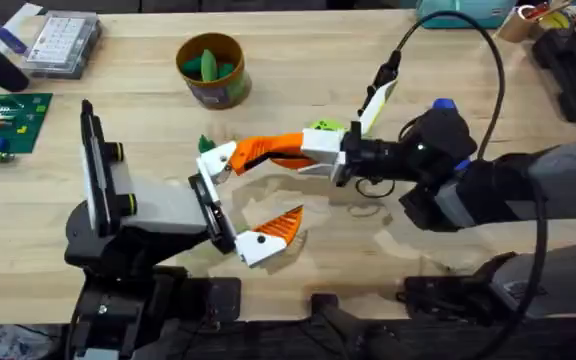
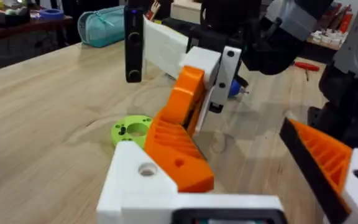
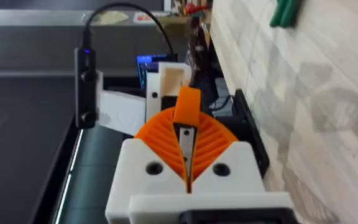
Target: Pick up the gripper from the table and insert it into the empty holder that is missing its gripper. Then pick up a screw, insert it into the mounting hole, and use the screwdriver to tighten it. Finally, clean up the table by picking up the vegetable and placing it into the bucket.
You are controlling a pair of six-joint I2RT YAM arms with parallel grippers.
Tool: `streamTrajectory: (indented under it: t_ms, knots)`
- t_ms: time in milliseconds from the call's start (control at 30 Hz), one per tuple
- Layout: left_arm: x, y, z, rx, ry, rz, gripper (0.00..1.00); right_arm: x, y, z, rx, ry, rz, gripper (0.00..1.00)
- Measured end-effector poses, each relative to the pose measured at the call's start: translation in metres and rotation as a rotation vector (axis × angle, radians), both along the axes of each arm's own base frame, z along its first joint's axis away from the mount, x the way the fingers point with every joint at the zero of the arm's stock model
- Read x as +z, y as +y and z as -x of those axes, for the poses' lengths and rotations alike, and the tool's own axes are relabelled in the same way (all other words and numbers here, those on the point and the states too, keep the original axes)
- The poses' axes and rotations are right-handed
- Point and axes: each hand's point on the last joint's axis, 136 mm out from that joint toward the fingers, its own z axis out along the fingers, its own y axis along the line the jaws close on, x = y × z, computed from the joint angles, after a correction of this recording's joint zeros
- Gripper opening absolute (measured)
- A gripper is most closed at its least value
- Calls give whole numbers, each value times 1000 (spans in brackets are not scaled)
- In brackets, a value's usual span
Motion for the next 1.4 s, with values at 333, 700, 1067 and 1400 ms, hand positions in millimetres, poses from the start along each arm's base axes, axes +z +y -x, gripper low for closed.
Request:
streamTrajectory:
  t_ms: [333, 700, 1067, 1400]
  knots:
    - [0, 0, 0, 0, 4, 2, 992, -2, 10, 7, 2, -11, 8, 7]
    - [0, 1, -2, 12, 17, 8, 992, -4, 25, 19, 32, -44, 27, 7]
    - [0, 7, -11, 73, 16, 7, 992, -2, 39, 5, 18, -72, 60, 6]
    - [0, 12, -19, 128, 15, 6, 992, -1, 50, -2, 31, -76, 94, 6]
